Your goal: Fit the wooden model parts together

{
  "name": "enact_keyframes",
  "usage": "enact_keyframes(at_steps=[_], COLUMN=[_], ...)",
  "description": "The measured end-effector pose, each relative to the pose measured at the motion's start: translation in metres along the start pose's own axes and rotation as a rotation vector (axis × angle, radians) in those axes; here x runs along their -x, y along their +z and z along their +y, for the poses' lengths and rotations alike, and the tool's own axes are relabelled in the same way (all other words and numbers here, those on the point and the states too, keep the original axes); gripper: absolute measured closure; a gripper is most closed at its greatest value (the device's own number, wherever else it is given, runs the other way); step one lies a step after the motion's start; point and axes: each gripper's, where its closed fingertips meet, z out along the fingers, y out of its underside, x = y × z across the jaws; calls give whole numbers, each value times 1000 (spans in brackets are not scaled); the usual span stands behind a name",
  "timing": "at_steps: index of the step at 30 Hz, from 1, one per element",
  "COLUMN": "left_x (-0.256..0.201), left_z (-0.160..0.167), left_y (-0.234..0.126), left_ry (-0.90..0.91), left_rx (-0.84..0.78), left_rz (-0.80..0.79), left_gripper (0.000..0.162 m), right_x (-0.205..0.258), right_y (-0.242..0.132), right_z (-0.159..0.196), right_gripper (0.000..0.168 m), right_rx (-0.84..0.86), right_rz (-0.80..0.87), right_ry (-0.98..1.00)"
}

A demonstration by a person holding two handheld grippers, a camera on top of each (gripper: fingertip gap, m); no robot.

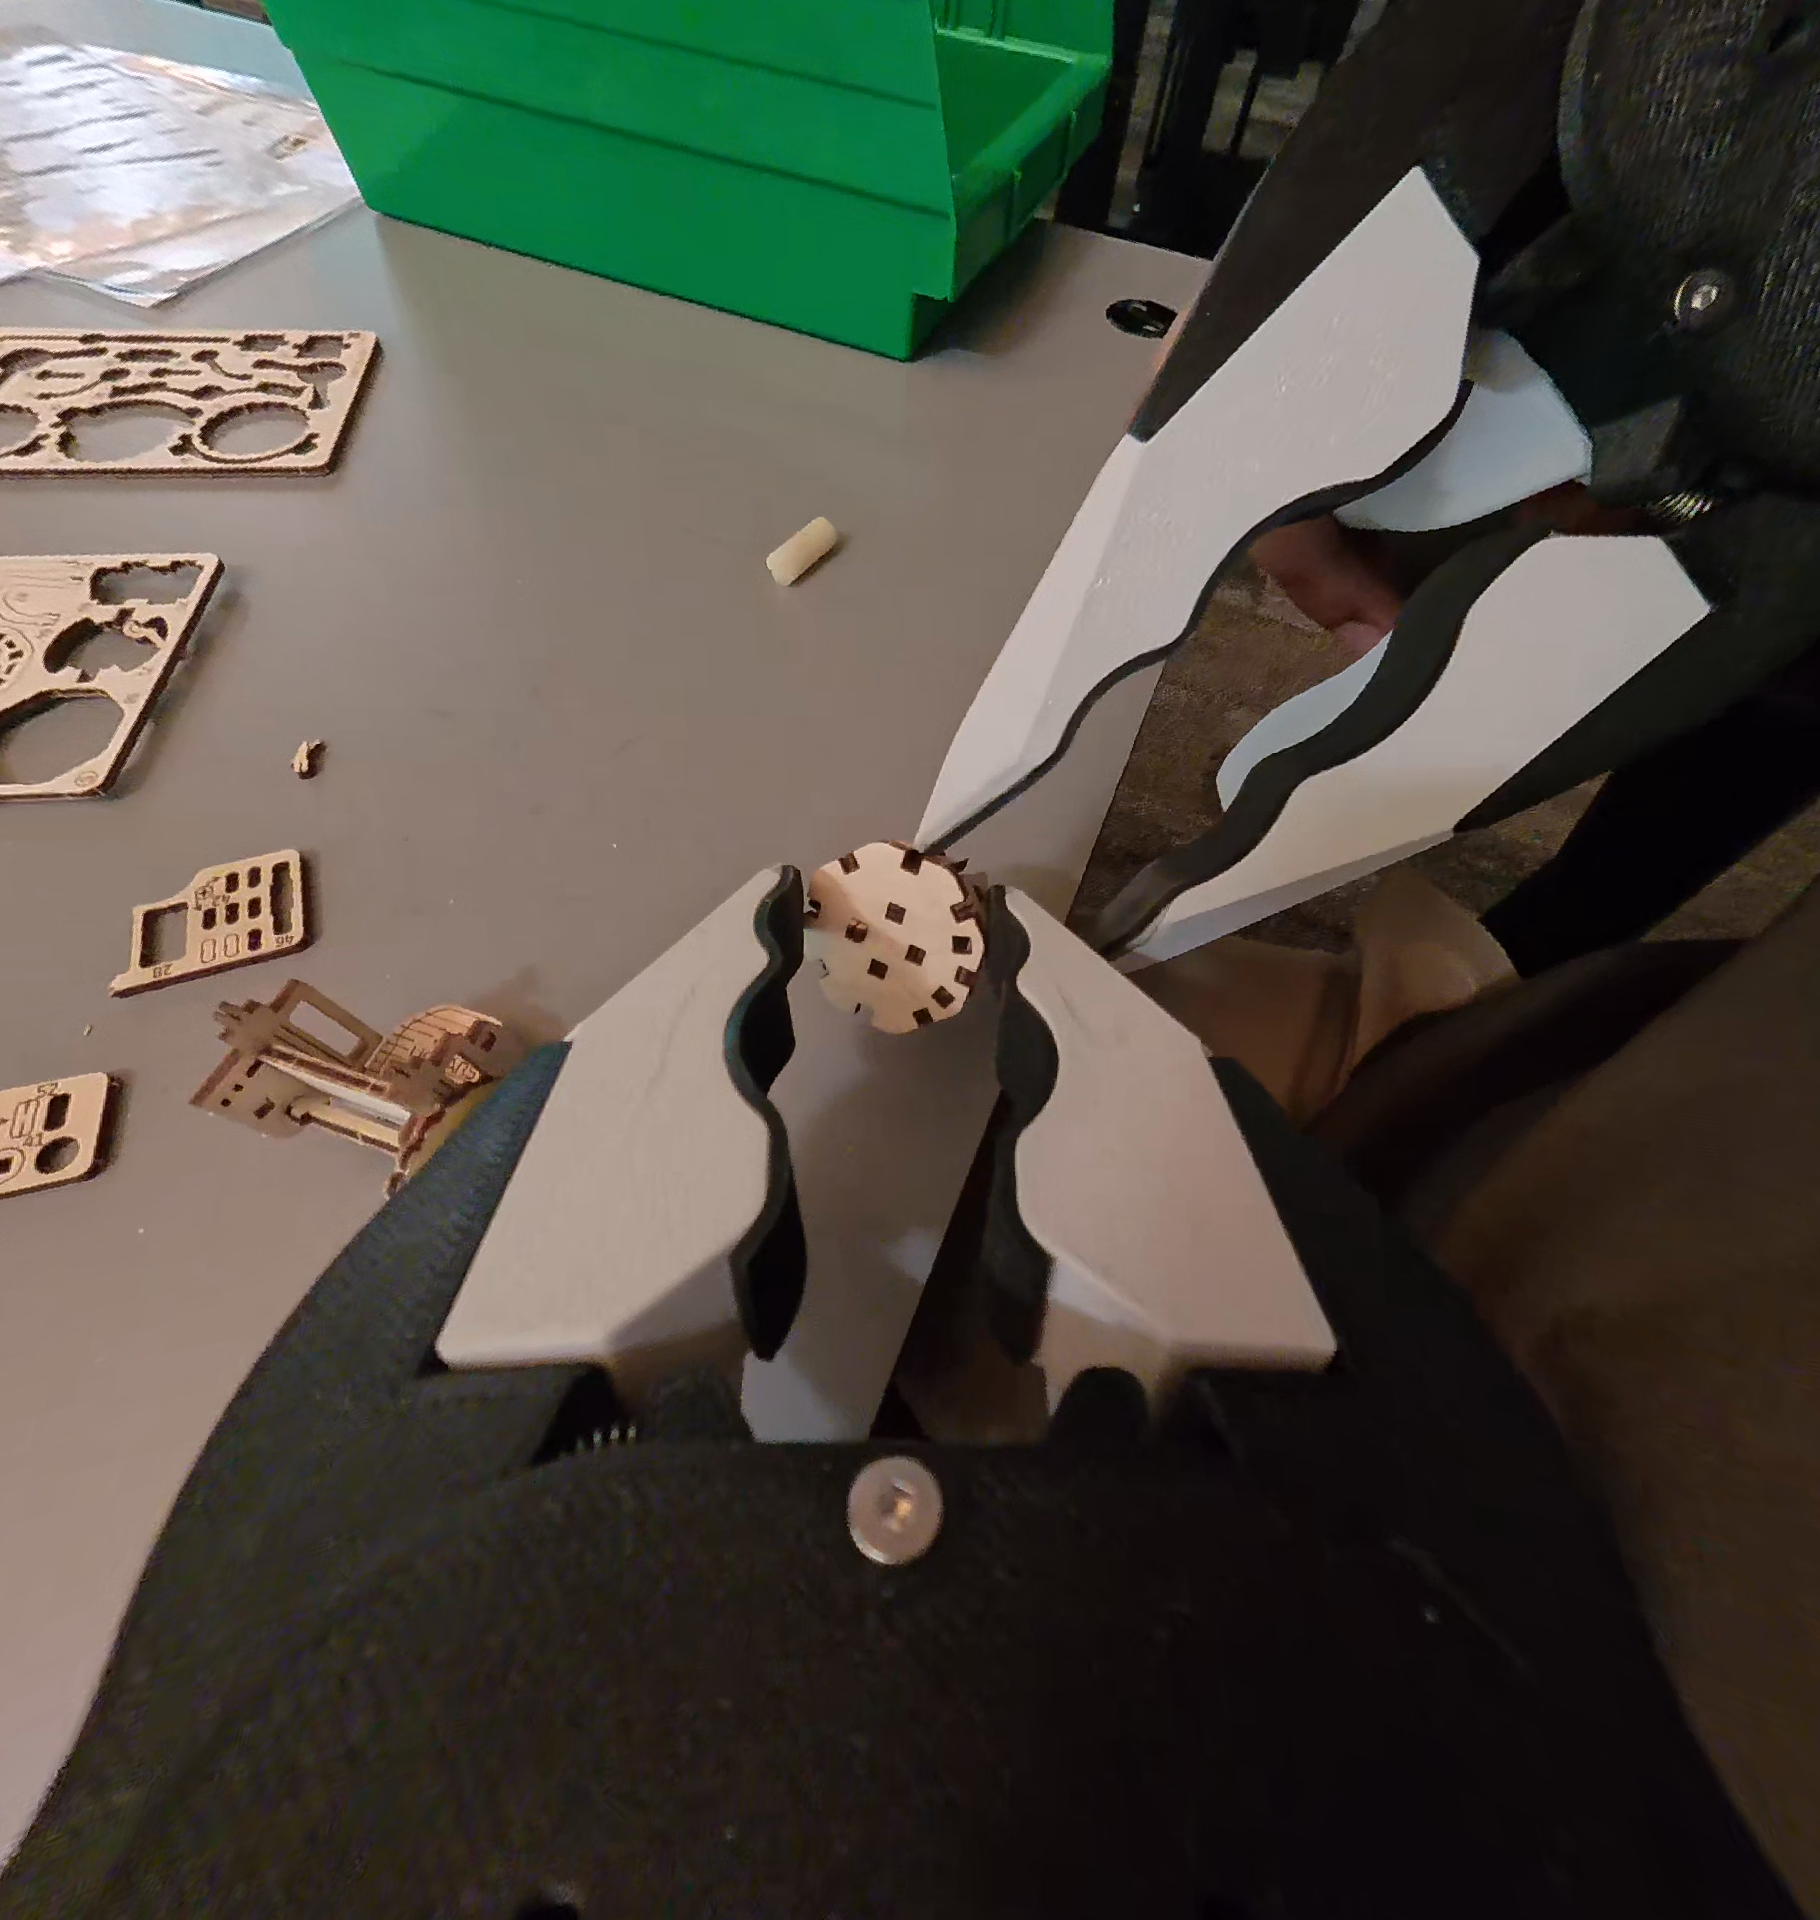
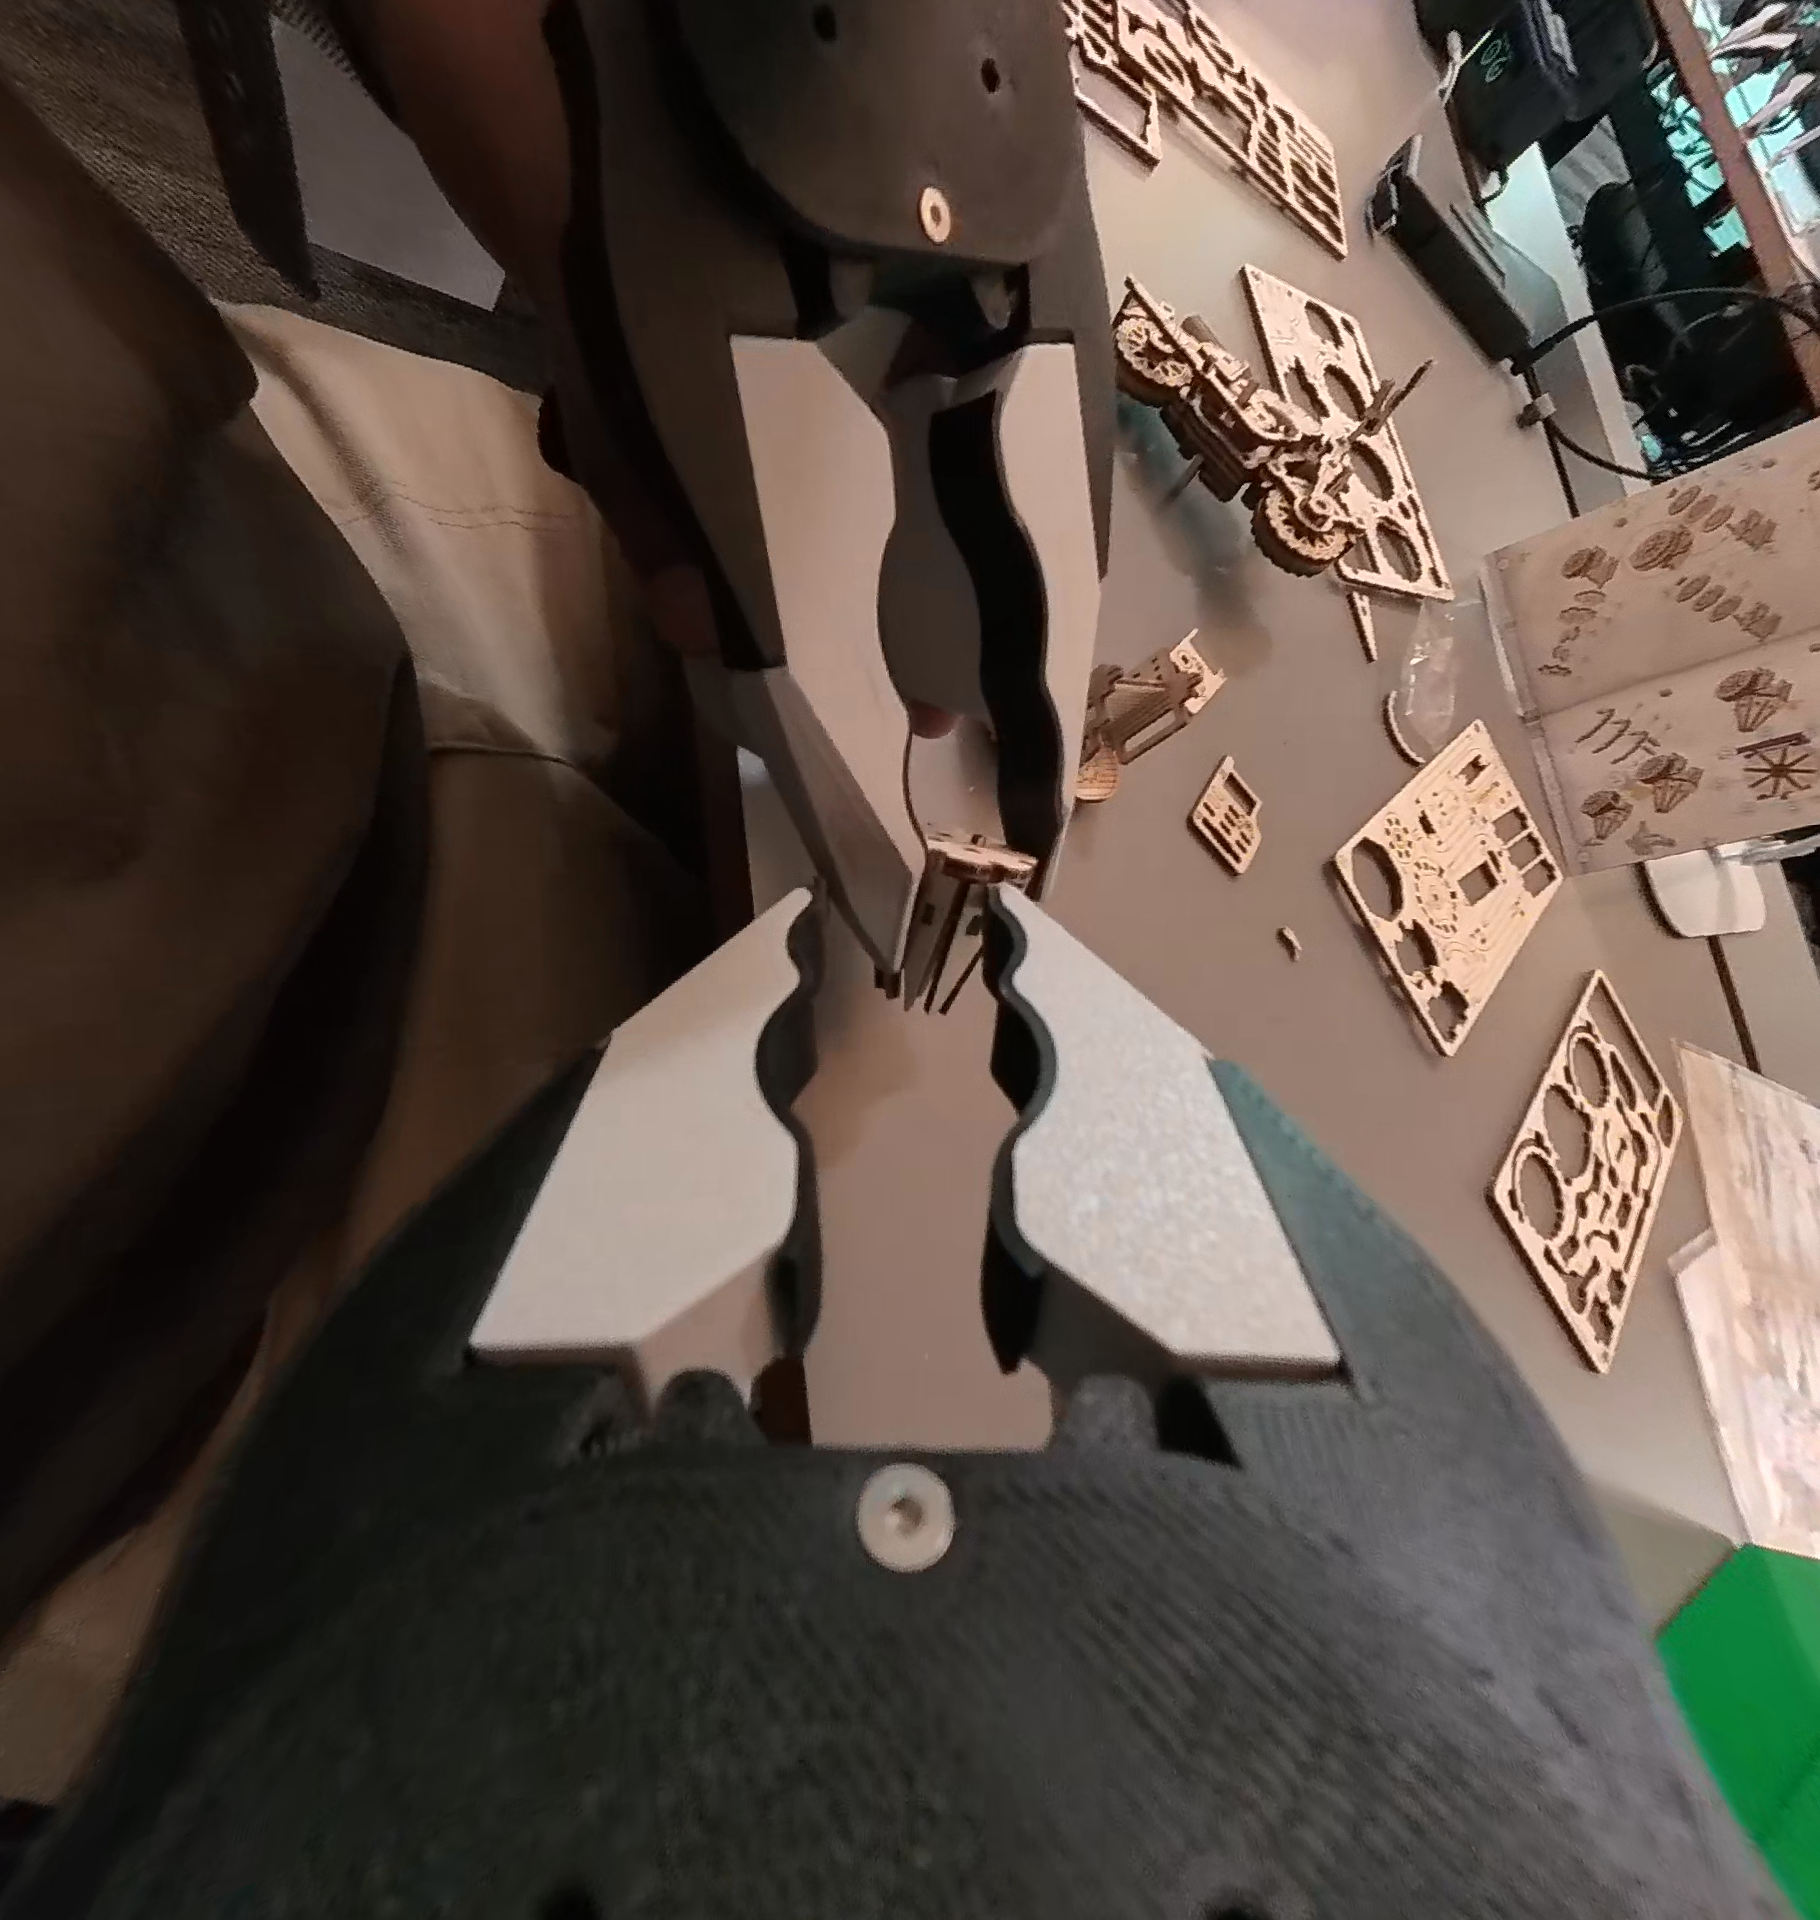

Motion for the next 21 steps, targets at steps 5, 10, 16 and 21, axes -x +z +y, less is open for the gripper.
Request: enact_keyframes(at_steps=[5,10,16,21], left_x=[0,1,-5,-6], left_z=[-2,-5,-9,-7], left_y=[-1,-2,-4,-3], left_ry=[-10,-28,-38,-32], left_rx=[-13,-38,-64,-54], left_rz=[8,19,59,61], left_gripper=[130,130,129,129], right_x=[-1,-5,-7,-3], right_y=[-1,-2,-6,-5], right_z=[-1,-3,-4,-4], right_gripper=[141,138,125,132], right_rx=[-13,-26,-80,-69], right_rz=[4,0,-91,-94], right_ry=[-4,62,226,189])
